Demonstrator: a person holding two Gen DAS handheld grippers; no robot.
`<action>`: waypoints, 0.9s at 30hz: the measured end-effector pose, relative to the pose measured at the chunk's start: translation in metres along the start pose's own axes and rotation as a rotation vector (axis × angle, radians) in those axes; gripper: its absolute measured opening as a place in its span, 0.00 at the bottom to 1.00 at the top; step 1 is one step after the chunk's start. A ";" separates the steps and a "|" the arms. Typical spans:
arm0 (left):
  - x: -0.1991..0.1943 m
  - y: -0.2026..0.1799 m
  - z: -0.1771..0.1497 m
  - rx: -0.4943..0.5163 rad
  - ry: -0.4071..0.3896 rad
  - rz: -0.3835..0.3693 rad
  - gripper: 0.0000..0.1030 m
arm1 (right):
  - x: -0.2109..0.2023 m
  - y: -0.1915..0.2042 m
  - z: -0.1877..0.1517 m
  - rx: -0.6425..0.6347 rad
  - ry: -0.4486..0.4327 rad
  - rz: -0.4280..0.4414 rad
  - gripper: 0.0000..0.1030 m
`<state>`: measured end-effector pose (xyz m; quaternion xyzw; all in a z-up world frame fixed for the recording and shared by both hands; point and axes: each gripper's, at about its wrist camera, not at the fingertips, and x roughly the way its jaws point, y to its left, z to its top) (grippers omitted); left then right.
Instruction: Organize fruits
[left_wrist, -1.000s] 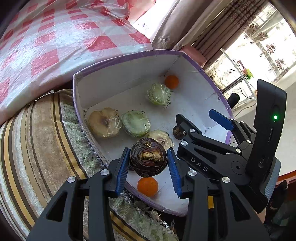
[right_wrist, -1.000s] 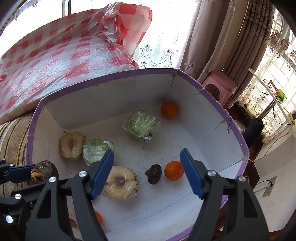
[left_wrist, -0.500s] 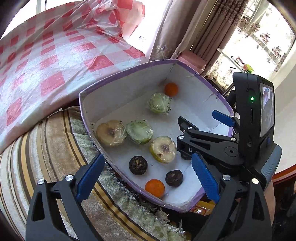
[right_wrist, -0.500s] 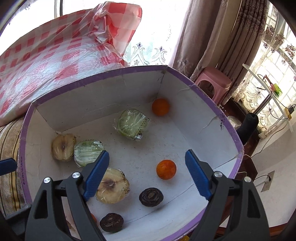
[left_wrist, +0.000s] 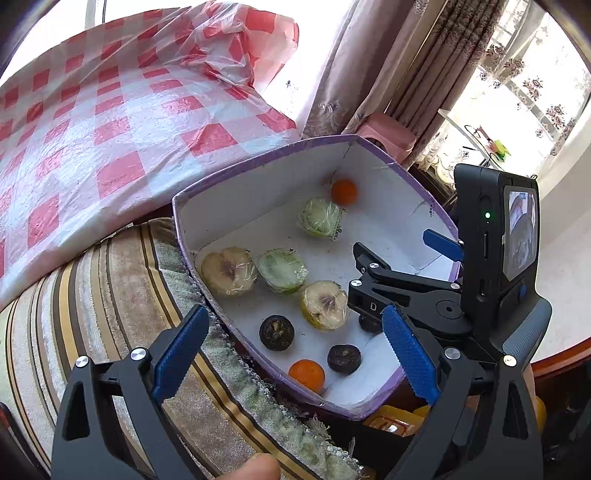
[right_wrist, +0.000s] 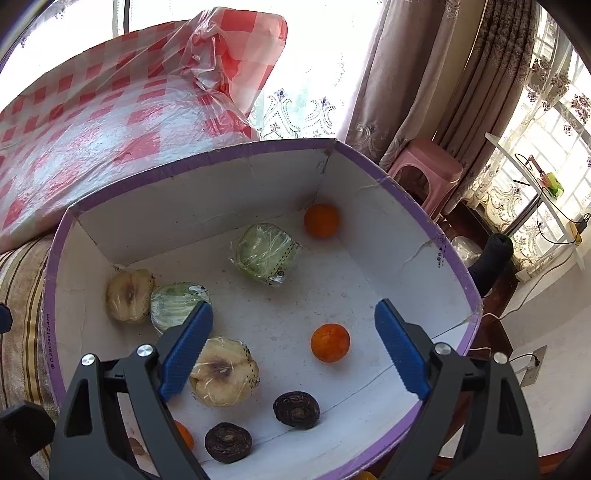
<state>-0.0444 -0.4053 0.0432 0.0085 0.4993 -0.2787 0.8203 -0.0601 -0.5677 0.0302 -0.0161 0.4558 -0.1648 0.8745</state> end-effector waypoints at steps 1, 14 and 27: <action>-0.001 0.000 0.000 0.001 -0.005 0.002 0.89 | 0.000 0.000 0.000 0.000 -0.001 -0.001 0.87; -0.008 -0.005 0.002 0.023 -0.040 0.025 0.95 | -0.002 0.001 0.001 -0.001 -0.001 0.003 0.87; -0.008 -0.005 0.001 0.025 -0.041 0.028 0.95 | -0.002 0.004 0.000 -0.002 0.001 0.007 0.87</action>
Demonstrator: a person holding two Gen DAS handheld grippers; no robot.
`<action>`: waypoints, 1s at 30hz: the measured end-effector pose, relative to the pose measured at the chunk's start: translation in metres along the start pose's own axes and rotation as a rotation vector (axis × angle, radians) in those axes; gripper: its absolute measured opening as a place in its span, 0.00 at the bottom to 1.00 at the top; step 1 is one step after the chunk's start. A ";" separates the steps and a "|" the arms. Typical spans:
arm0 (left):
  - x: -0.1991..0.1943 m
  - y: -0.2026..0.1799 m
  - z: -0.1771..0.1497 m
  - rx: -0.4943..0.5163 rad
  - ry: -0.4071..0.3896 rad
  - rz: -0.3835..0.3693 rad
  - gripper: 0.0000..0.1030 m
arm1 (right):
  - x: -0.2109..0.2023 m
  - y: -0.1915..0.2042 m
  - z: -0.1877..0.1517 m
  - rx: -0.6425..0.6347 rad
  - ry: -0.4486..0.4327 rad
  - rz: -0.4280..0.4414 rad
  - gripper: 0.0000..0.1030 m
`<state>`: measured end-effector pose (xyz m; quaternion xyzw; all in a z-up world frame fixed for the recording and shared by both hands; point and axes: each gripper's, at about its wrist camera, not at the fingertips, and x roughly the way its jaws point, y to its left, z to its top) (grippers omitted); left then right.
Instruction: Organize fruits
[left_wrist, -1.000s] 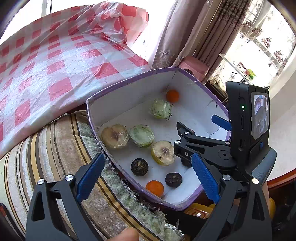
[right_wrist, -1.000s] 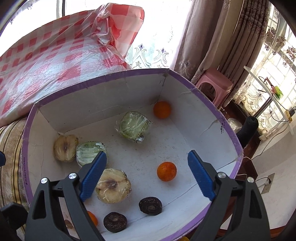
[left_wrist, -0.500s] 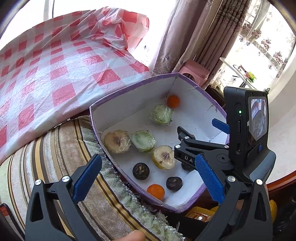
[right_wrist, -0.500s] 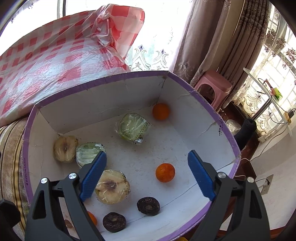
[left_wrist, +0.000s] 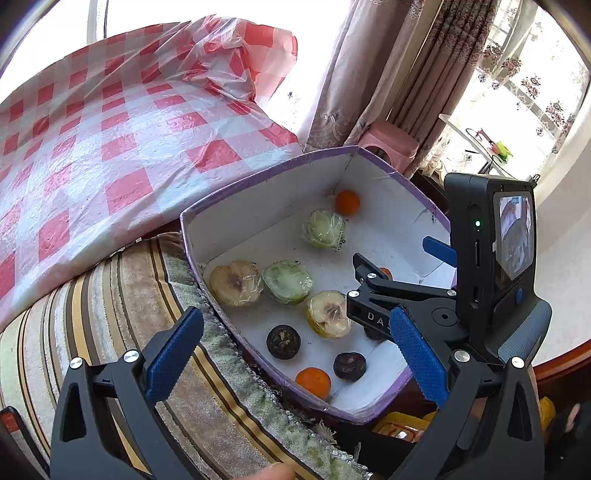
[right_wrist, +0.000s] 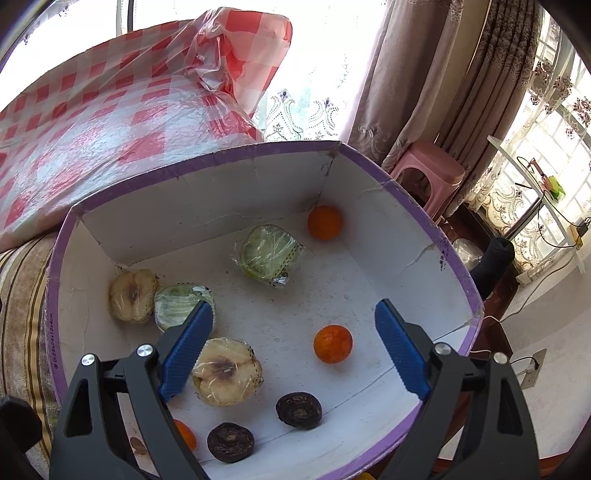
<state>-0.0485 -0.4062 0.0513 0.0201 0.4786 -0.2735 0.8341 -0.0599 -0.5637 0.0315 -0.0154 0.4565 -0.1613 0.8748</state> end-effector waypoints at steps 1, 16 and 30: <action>0.000 0.000 0.000 0.000 -0.001 0.002 0.95 | 0.000 0.000 0.000 -0.001 0.000 0.000 0.87; -0.001 0.000 0.001 0.004 -0.002 0.003 0.95 | 0.001 0.001 -0.001 -0.005 0.000 0.002 0.87; 0.000 -0.001 0.000 0.007 -0.004 0.006 0.95 | 0.001 0.001 -0.001 -0.004 0.000 0.002 0.87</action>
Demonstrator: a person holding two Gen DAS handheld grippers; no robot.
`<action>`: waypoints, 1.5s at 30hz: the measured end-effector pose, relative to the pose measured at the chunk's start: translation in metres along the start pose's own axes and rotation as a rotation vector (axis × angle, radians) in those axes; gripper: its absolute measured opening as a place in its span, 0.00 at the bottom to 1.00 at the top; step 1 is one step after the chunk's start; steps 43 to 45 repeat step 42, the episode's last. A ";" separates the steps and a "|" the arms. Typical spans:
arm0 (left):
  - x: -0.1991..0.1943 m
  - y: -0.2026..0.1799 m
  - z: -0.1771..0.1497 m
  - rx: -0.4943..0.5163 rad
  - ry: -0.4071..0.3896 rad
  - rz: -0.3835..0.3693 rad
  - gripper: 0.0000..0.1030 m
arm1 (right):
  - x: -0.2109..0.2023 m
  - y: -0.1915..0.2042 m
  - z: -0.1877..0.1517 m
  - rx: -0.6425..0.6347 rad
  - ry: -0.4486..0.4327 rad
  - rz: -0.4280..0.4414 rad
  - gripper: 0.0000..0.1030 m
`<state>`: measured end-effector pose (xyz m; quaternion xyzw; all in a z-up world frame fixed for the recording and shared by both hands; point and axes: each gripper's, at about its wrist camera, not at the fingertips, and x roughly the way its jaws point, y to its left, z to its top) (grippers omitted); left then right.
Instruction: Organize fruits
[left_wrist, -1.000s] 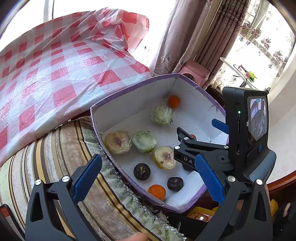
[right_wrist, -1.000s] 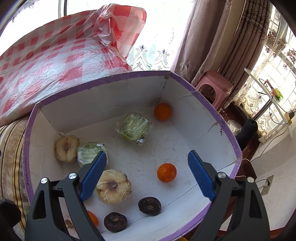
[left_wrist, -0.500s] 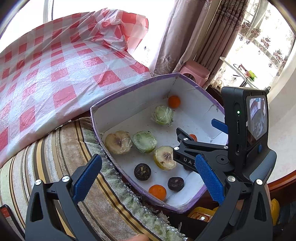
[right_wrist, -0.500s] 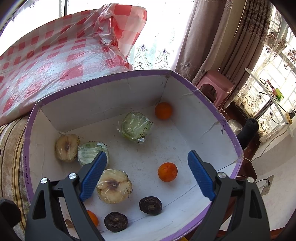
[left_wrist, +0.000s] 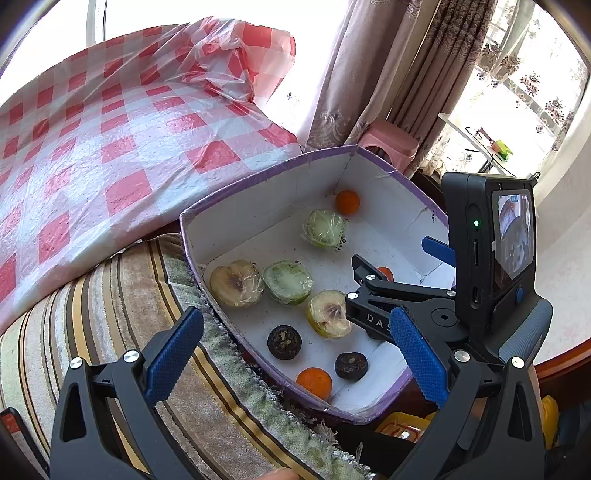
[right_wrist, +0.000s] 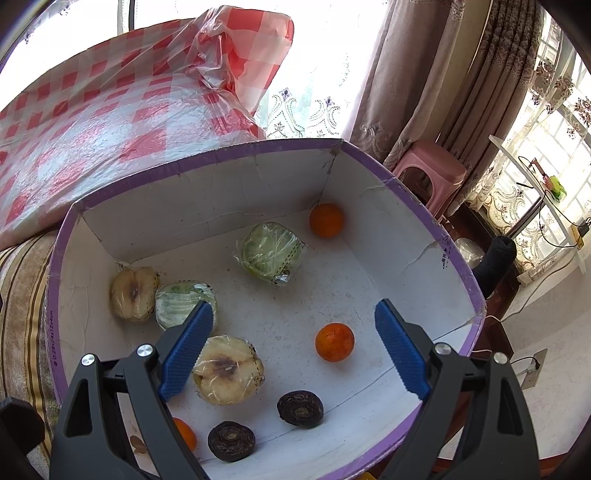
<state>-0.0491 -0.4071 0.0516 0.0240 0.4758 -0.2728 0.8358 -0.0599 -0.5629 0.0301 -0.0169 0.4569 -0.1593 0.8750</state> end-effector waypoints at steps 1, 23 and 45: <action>0.000 0.000 0.000 0.000 0.001 0.000 0.95 | 0.000 0.000 0.000 0.000 0.000 0.000 0.87; -0.005 -0.003 0.001 0.014 -0.032 0.001 0.95 | 0.001 -0.005 -0.004 0.014 -0.004 -0.006 0.87; -0.092 0.059 0.030 -0.061 -0.198 -0.080 0.95 | -0.037 0.035 0.023 0.005 -0.084 0.096 0.94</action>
